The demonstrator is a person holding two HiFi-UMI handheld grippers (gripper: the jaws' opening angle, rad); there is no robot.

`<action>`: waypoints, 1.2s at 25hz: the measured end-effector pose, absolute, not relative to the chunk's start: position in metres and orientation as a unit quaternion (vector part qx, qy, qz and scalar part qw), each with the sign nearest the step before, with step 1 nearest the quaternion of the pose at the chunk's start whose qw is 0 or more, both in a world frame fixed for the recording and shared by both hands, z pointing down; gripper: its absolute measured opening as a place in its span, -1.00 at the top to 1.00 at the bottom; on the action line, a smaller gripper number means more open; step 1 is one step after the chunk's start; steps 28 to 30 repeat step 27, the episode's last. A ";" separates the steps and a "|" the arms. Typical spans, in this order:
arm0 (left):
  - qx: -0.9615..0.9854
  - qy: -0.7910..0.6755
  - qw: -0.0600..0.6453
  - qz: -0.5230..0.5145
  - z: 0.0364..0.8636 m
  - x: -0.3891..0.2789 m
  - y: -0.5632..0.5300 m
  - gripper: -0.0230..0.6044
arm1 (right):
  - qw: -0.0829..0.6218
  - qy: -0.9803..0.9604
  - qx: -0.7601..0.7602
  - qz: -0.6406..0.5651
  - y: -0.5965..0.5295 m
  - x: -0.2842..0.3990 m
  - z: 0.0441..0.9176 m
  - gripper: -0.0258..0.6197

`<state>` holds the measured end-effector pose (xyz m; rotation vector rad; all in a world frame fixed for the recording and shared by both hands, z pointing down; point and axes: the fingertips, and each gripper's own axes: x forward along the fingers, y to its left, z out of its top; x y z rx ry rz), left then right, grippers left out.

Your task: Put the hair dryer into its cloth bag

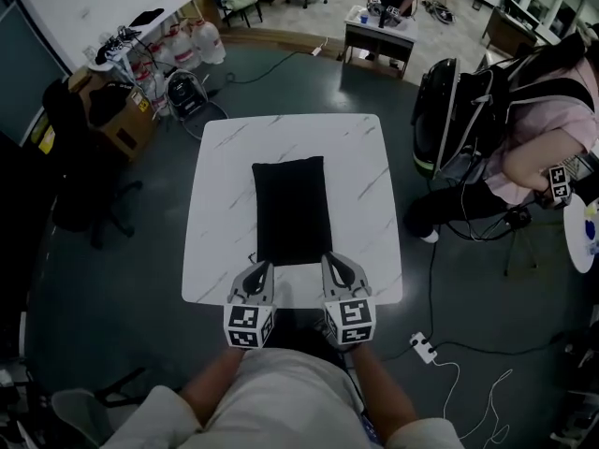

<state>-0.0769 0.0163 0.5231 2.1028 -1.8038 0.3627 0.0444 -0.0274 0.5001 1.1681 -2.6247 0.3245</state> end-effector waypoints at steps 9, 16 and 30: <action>0.766 -0.612 0.145 0.134 0.505 -0.045 0.006 0.90 | 0.085 -0.891 0.429 0.119 -0.024 0.046 0.477 0.87; 0.780 -0.592 0.140 0.148 0.505 -0.029 0.002 0.90 | 0.078 -0.884 0.444 0.125 -0.024 0.059 0.480 0.87; 0.791 -0.570 0.139 0.174 0.518 -0.010 -0.008 0.90 | 0.088 -0.876 0.452 0.143 -0.034 0.072 0.496 0.87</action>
